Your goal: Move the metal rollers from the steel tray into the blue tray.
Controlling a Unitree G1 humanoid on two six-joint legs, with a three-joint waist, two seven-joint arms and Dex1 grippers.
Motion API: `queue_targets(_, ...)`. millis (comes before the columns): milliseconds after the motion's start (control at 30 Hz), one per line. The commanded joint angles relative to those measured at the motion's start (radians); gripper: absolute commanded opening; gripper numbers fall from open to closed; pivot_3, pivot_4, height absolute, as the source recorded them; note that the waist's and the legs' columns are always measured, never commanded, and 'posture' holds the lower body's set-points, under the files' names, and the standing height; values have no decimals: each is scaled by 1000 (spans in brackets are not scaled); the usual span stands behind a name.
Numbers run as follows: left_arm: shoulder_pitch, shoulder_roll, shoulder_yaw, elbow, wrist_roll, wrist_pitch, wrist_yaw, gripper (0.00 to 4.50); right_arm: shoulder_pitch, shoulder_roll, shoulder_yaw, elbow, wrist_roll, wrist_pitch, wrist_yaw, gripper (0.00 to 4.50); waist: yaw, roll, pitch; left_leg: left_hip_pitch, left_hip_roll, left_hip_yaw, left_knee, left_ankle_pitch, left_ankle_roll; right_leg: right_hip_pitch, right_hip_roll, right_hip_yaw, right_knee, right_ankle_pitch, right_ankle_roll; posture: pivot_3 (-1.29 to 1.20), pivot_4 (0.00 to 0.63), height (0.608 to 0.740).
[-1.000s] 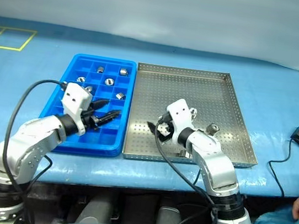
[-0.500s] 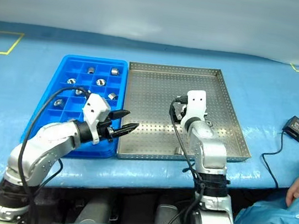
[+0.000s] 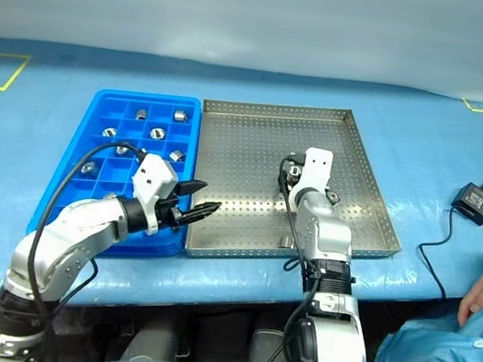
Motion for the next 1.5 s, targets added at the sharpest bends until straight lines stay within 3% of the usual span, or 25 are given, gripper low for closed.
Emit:
queue_targets(33, 4, 5, 13, -41, -7, -13, 7, 2947, -38, 0, -6, 19, -3, -32, -4, 2678, 0, 0, 0, 0, 0, 0, 0, 0, 0, 0, 0, 0, 0, 0, 0, -37, 150, 740)
queue_targets(67, 6, 5, 13, -41, -6, -14, 8, 2947, -41, 2, -11, 28, 11, -43, 15, 2678, 0, 0, 0, 0, 0, 0, 0, 0, 0, 0, 0, 0, 0, 0, 0, -36, 150, 740)
queue_targets(200, 10, 1, 16, -42, -6, -9, 22, 2947, -45, 20, -38, 34, 46, -60, 30, 1729, 1, 0, 0, 0, 0, 0, 0, 0, 0, 0, 0, 0, 0, 0, 0, -37, 150, 740)
queue_targets(233, 11, 0, 17, -42, -8, -7, 24, 2947, -45, 21, -38, 30, 44, -64, 25, 1675, 1, 0, 0, 0, 0, 0, 0, 0, 0, 0, 0, 0, 0, 0, 0, -36, 150, 740)
queue_targets(500, 16, 8, 42, -51, -20, 8, 36, 2947, 6, 12, -1, -128, 69, -14, 80, 1675, 2, 1, 1, 0, 1, 0, -1, 0, 0, 0, 0, 0, 0, 0, 0, -30, 150, 740)
queue_targets(700, 34, 34, 172, -80, -16, 67, 119, 2947, 140, -90, 155, -496, 213, 148, 352, 1675, 3, 2, 1, 0, 1, -1, -3, 0, 0, -1, 0, 0, 0, -1, -1, -9, 150, 740)
queue_targets(867, 94, 57, 267, -125, 13, 115, 202, 2947, 165, -155, 279, -627, 239, 184, 456, 1675, 6, 2, 1, 1, 2, -1, -3, 0, 0, -1, 0, 0, 0, -1, -1, 27, 150, 740)
queue_targets(1100, 206, 38, 353, -208, 3, 152, 263, 2947, 5, -85, 406, -406, 146, 69, 494, 1675, 36, 1, 1, 2, 3, 0, -3, 1, -2, -1, -1, -1, 0, -1, -1, 96, 150, 740)
queue_targets(1500, 310, -2, 373, -309, -2, 177, 320, 2947, -167, 96, 473, -23, 69, -161, 609, 1675, 102, 1, 1, 1, 2, -1, -6, 0, -3, -1, -1, -3, -2, -1, -5, 217, 150, 740)
